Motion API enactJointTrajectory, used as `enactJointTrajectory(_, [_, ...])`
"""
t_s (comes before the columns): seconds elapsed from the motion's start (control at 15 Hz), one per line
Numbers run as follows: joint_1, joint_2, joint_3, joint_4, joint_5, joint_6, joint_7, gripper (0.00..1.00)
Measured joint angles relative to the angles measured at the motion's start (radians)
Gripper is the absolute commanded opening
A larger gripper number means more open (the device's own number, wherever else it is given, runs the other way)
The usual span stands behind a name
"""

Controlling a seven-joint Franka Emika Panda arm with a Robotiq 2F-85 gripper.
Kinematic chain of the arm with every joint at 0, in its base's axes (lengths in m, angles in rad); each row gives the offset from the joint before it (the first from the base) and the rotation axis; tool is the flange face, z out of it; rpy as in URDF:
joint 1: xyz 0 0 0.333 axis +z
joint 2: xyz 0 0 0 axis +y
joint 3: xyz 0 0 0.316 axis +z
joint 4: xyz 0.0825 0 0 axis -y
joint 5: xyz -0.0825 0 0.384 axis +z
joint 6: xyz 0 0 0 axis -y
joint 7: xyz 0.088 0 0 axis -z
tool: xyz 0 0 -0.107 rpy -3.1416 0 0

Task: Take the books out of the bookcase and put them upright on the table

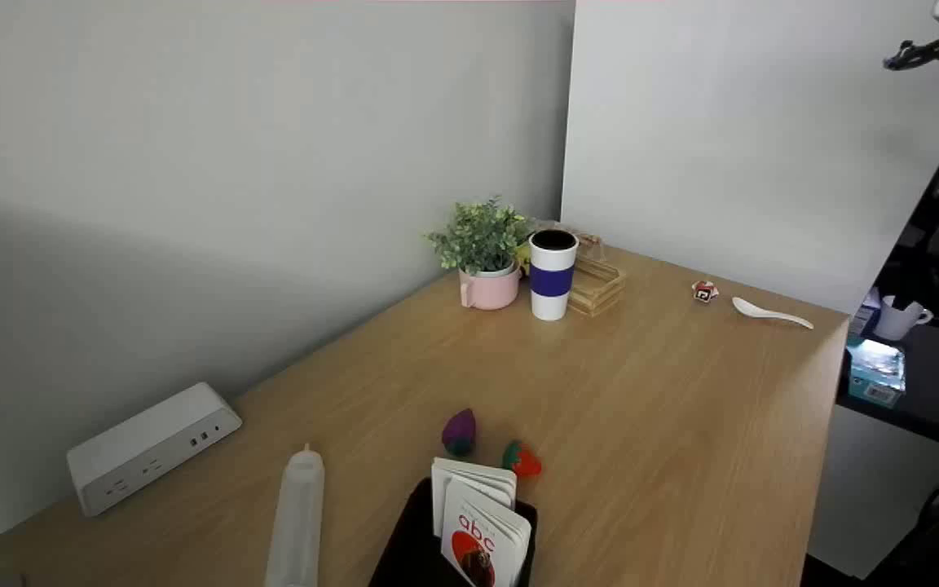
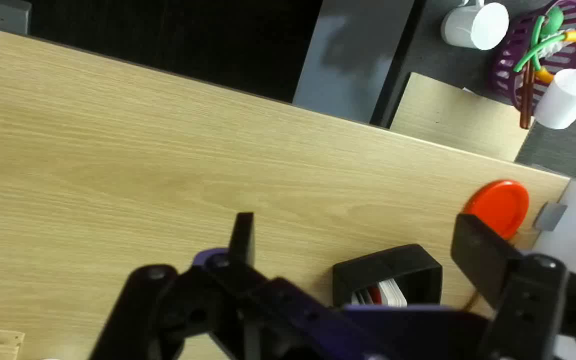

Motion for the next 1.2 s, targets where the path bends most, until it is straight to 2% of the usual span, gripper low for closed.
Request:
enactJointTrajectory(0.33, [0.000,0.003,0.000,0.001,0.000,0.000,-0.010,1.00])
enactJointTrajectory(0.53, [0.009,0.062,-0.017,0.029,0.033,0.003,-0.128,1.00])
enactJointTrajectory(0.93, [0.122,0.389,-0.090,0.219,0.201,-0.015,-0.492,1.00])
enactJointTrajectory(1.07, [0.154,0.514,-0.090,0.316,0.251,-0.053,-0.587,1.00])
enactJointTrajectory(1.2, [0.122,0.637,-0.027,0.426,0.294,-0.111,-0.673,1.00])
